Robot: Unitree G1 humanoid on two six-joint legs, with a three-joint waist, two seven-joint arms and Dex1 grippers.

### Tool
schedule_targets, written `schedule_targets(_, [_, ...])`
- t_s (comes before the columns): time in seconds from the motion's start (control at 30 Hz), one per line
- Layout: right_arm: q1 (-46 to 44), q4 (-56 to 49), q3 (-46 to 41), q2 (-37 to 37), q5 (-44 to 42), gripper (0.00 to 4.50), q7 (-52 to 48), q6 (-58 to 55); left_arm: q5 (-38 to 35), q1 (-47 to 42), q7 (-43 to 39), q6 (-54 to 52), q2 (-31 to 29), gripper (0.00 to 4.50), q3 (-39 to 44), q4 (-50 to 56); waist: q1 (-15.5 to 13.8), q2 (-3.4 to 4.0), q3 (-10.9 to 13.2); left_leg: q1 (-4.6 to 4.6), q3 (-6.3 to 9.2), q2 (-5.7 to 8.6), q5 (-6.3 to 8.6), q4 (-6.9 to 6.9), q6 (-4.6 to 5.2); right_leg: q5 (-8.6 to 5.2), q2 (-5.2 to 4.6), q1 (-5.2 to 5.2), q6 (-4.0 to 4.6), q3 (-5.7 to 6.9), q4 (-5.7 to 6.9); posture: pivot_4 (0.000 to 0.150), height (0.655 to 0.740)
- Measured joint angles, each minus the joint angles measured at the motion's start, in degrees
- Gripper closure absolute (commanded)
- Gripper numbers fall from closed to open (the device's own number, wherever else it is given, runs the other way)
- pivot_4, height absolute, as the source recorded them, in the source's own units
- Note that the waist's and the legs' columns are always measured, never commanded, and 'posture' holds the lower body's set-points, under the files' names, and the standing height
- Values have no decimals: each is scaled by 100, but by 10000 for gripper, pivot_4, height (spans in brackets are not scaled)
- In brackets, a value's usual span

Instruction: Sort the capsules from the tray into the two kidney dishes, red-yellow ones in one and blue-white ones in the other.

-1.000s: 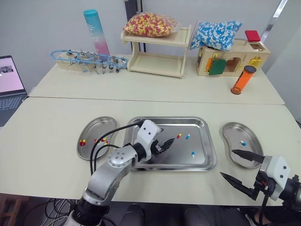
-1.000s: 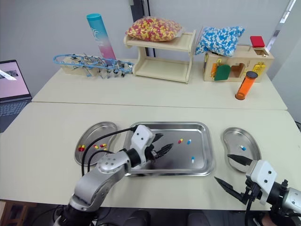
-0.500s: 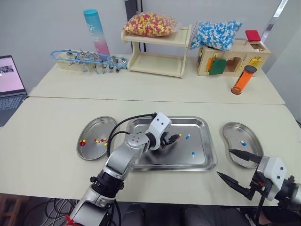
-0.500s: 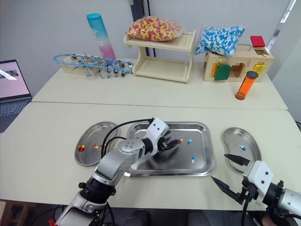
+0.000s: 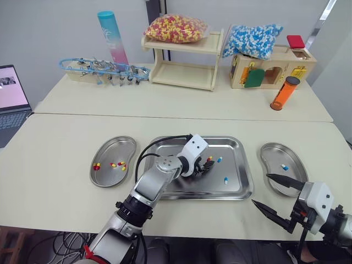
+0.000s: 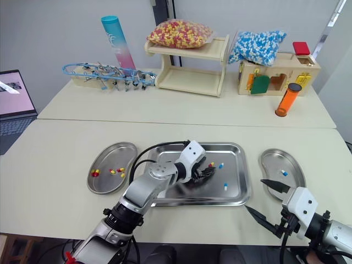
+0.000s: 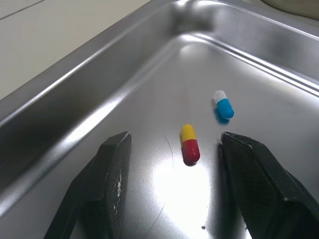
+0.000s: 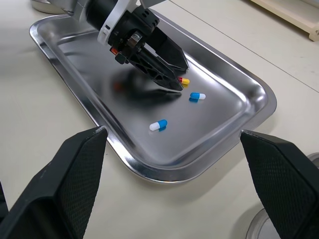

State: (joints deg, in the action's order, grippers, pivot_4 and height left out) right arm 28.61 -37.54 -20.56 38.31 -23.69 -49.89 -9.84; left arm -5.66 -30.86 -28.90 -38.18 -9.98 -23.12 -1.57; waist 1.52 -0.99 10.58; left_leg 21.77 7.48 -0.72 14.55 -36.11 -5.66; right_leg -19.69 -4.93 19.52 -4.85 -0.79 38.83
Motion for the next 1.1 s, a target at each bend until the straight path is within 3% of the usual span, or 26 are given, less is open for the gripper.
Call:
schedule_targets(0.1, [11, -34, 0, 0, -1, 0, 7, -40, 20, -59, -13, 6, 79, 15652, 4, -97, 2, 1, 0, -1, 0, 0, 0, 0, 0, 0, 0, 0, 0, 0, 0, 1500, 7400])
schedule_targets(0.17, [14, -39, 0, 0, -1, 0, 16, -65, 20, -60, -64, 6, 103, 19405, 5, -107, 2, 1, 0, -1, 0, 0, 0, 0, 0, 0, 0, 0, 0, 0, 0, 1500, 7400])
schedule_targets(0.43, [15, -94, 0, -1, -1, 0, 41, -104, 28, -67, -128, 51, 121, 44245, 96, -198, 2, 1, -1, -1, 1, 0, 0, 0, 0, 0, 0, -1, 0, 0, 0, 1500, 7400])
schedule_targets(0.77, [-7, -108, 7, -4, -4, 0, 103, -137, -28, 300, -301, 157, 53, 44845, 191, 275, 9, 1, 0, -1, 1, 0, -4, 0, -7, 0, 0, -1, 0, 0, 0, 1500, 7400])
schedule_targets(1.1, [-324, -101, 267, 86, -36, 0, 10, -166, -755, 1747, -451, 80, -732, 44845, 1067, 2920, 20, 5, -3, -4, 0, -2, -3, 1, -6, 0, 0, -1, 0, -4, 1, 1500, 7400])
